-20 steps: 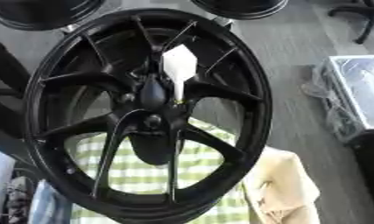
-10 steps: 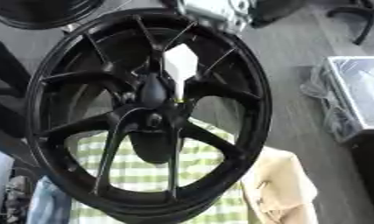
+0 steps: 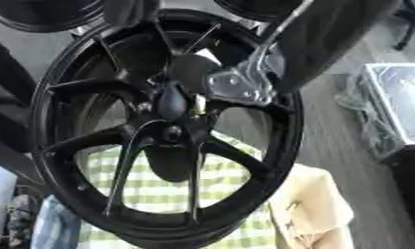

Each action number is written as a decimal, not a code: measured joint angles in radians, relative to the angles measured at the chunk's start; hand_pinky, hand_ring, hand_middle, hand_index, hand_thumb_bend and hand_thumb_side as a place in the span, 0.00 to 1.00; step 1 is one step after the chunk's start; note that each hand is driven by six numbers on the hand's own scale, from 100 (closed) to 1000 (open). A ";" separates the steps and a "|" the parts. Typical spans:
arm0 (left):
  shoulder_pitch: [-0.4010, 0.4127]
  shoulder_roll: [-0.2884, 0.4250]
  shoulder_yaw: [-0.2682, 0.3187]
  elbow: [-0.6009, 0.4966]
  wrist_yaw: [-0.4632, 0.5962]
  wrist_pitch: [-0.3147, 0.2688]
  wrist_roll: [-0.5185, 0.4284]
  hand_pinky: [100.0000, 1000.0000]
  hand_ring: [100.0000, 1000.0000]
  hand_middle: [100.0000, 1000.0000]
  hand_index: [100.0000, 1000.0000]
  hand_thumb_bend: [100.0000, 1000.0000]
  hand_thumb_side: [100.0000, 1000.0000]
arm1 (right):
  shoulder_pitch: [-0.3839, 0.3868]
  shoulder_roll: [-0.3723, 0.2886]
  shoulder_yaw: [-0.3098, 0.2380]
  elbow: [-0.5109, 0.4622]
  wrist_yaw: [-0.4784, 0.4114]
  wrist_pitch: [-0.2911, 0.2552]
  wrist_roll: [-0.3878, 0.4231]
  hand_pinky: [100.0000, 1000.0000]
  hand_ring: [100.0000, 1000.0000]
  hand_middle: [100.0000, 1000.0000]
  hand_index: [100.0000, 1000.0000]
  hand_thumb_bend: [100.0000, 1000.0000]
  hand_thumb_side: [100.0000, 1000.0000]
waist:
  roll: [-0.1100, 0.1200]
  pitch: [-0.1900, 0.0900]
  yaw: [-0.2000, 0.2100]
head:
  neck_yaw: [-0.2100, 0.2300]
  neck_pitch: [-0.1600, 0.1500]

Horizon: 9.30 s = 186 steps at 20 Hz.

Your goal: Pull the pin out of the wheel hub.

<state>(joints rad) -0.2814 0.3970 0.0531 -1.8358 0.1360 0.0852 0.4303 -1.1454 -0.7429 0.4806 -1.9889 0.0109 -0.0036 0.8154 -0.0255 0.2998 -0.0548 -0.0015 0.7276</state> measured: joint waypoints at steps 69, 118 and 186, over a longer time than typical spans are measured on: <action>-0.009 -0.001 0.005 0.005 0.004 0.012 -0.015 0.69 0.67 0.66 0.74 0.22 0.73 | 0.065 0.123 0.046 0.407 0.509 -0.219 -0.031 0.80 0.78 0.71 0.84 0.22 0.58 | 0.010 0.014 0.036 | -0.045 -0.019; -0.018 -0.001 -0.002 0.005 0.004 0.013 -0.027 0.70 0.67 0.67 0.75 0.22 0.74 | 0.081 0.120 0.032 0.457 0.341 -0.159 -0.087 0.71 0.56 0.27 0.41 0.01 0.19 | 0.007 0.023 0.054 | -0.054 -0.044; -0.018 -0.002 0.030 -0.001 0.001 0.009 0.018 0.70 0.66 0.66 0.74 0.22 0.73 | 0.982 0.029 -0.750 0.077 -0.223 0.201 -1.270 0.86 0.73 0.67 0.82 0.00 0.57 | 0.030 0.024 -0.013 | 0.021 -0.039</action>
<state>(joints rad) -0.2996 0.3946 0.0827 -1.8368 0.1371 0.0942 0.4480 -0.1630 -0.7137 -0.2692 -1.9124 -0.2125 0.1976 -0.4546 0.0042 0.3243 -0.0677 0.0191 0.6886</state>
